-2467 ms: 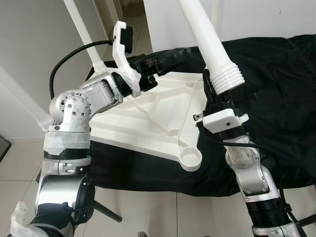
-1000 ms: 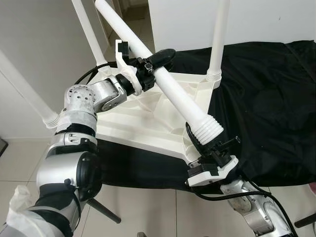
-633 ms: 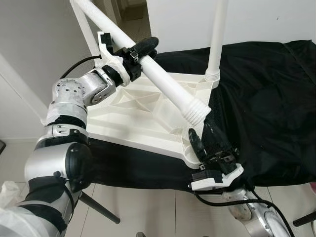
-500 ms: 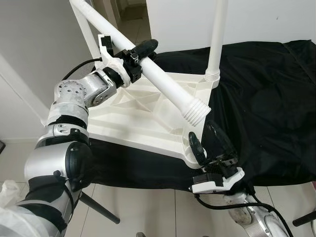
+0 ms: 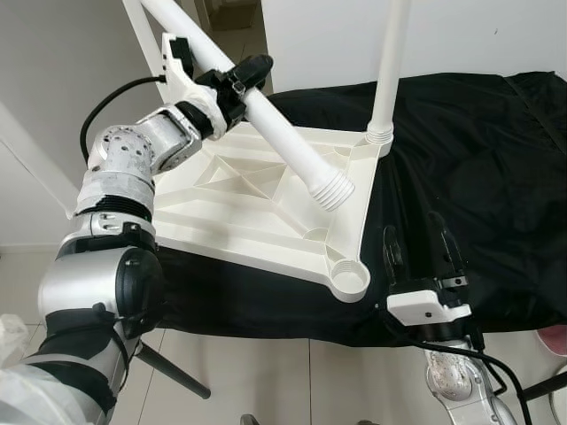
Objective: Building children table
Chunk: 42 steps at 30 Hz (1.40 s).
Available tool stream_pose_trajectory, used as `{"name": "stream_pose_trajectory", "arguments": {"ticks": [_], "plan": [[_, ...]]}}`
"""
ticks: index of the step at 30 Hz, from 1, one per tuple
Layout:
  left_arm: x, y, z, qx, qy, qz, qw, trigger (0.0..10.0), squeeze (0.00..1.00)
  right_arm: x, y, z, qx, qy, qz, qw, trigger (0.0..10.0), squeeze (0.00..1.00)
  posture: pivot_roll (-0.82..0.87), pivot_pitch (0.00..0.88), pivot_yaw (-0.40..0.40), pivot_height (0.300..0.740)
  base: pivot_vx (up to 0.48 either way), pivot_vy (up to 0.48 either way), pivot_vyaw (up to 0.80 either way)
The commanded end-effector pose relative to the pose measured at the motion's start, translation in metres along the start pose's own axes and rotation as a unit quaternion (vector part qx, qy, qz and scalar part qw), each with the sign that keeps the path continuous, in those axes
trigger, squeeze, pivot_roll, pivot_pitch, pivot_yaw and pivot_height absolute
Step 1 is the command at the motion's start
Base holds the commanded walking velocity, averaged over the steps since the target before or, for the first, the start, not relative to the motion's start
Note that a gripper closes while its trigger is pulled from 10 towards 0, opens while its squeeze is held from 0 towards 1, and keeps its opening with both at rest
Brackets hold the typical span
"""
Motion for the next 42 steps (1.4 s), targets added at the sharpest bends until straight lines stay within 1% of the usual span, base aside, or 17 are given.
{"name": "stream_pose_trajectory", "arguments": {"ticks": [1,2,6,7,8,11,15,19,20,31,32,33,35,36,37,38,42], "plan": [[0.006,-0.007,0.001,-0.030,-0.021,-0.054,0.998,10.0,0.00,0.005,0.003,-0.010,-0.004,0.012,-0.053,0.998,10.0,0.00,-0.10,0.048,0.129,0.740,0.000,0.000,0.00],[0.006,-0.007,0.001,-0.030,-0.021,-0.054,0.998,10.0,0.00,0.005,0.003,-0.010,-0.004,0.012,-0.053,0.998,10.0,0.00,-0.10,0.048,0.129,0.740,0.000,0.000,0.00],[0.004,-0.020,-0.003,-0.030,-0.038,-0.125,0.991,10.0,0.00,0.017,0.011,-0.033,0.025,0.026,-0.145,0.989,10.0,0.00,-0.10,0.051,0.119,0.740,0.000,0.000,0.00],[0.004,-0.020,-0.003,-0.030,-0.038,-0.125,0.991,10.0,0.00,0.017,0.011,-0.033,0.025,0.026,-0.145,0.989,10.0,0.00,-0.10,0.051,0.119,0.740,0.000,0.000,0.00],[0.001,-0.027,-0.004,-0.036,-0.043,-0.156,0.986,10.0,0.00,0.020,0.013,-0.038,0.040,0.030,-0.170,0.984,10.0,0.00,-0.10,0.051,0.114,0.740,0.000,0.000,0.00],[-0.003,-0.034,-0.004,-0.040,-0.051,-0.174,0.983,10.0,0.00,0.022,0.014,-0.043,0.051,0.036,-0.192,0.979,10.0,0.00,-0.10,0.046,0.110,0.740,0.000,0.000,0.00],[-0.007,-0.039,-0.004,-0.041,-0.055,-0.199,0.978,10.0,0.00,0.024,0.015,-0.048,0.058,0.036,-0.197,0.978,10.0,0.00,-0.10,0.045,0.110,0.740,0.000,0.000,0.00],[-0.016,-0.049,-0.006,-0.045,-0.062,-0.230,0.970,10.0,0.00,0.024,0.018,-0.055,0.088,0.054,-0.205,0.973,10.0,0.00,-0.09,0.051,0.102,0.740,0.000,0.000,0.00],[-0.024,-0.056,-0.007,-0.049,-0.064,-0.252,0.964,10.0,0.00,0.023,0.018,-0.062,0.107,0.069,-0.210,0.969,10.0,0.00,-0.09,0.051,0.102,0.740,0.000,0.000,0.00],[-0.044,-0.077,-0.010,-0.077,-0.059,-0.301,0.949,10.0,0.00,0.021,0.026,-0.073,0.160,0.094,-0.208,0.960,10.0,0.00,-0.09,0.040,0.119,0.740,0.000,0.000,0.00],[-0.047,-0.080,-0.011,-0.082,-0.059,-0.305,0.947,10.0,0.00,0.020,0.028,-0.075,0.165,0.095,-0.207,0.959,10.0,0.27,-0.09,0.040,0.119,0.740,0.000,0.000,0.00],[-0.051,-0.085,-0.012,-0.088,-0.059,-0.311,0.945,10.0,0.00,0.020,0.030,-0.078,0.168,0.097,-0.205,0.959,10.0,1.00,-0.09,0.040,0.119,0.740,0.000,0.000,0.00],[-0.053,-0.089,-0.012,-0.092,-0.060,-0.314,0.943,10.0,0.00,0.019,0.031,-0.080,0.169,0.099,-0.203,0.959,10.0,1.00,-0.09,0.040,0.119,0.740,0.000,0.000,0.00],[-0.057,-0.093,-0.013,-0.098,-0.060,-0.318,0.941,10.0,0.00,0.017,0.033,-0.083,0.170,0.103,-0.198,0.960,10.0,0.17,-0.08,0.031,0.120,0.740,0.000,0.000,0.00],[-0.057,-0.093,-0.013,-0.098,-0.060,-0.318,0.941,10.0,0.00,0.017,0.033,-0.083,0.170,0.103,-0.198,0.960,10.0,0.17,-0.08,0.031,0.120,0.740,0.000,0.000,0.00],[-0.060,-0.096,-0.013,-0.103,-0.060,-0.321,0.940,10.0,0.00,0.015,0.034,-0.086,0.171,0.108,-0.194,0.960,10.0,0.00,-0.08,0.025,0.119,0.740,0.000,0.000,0.00],[-0.067,-0.102,-0.014,-0.112,-0.058,-0.321,0.939,10.0,0.00,0.010,0.038,-0.095,0.175,0.120,-0.181,0.960,10.0,0.00,-0.07,0.015,0.110,0.740,0.000,0.000,0.00]]}}
Point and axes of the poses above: a point about 5 cm out from each wrist's last joint towards the gripper, its own z axis pointing back from the gripper into the wrist, its own x axis along the axis of the wrist's last joint, y = z × x, the point moved 1 cm from there along -z, pointing out of the wrist towards the gripper, and after that the axes turned 10 degrees about -z, right-handed, at the moved point
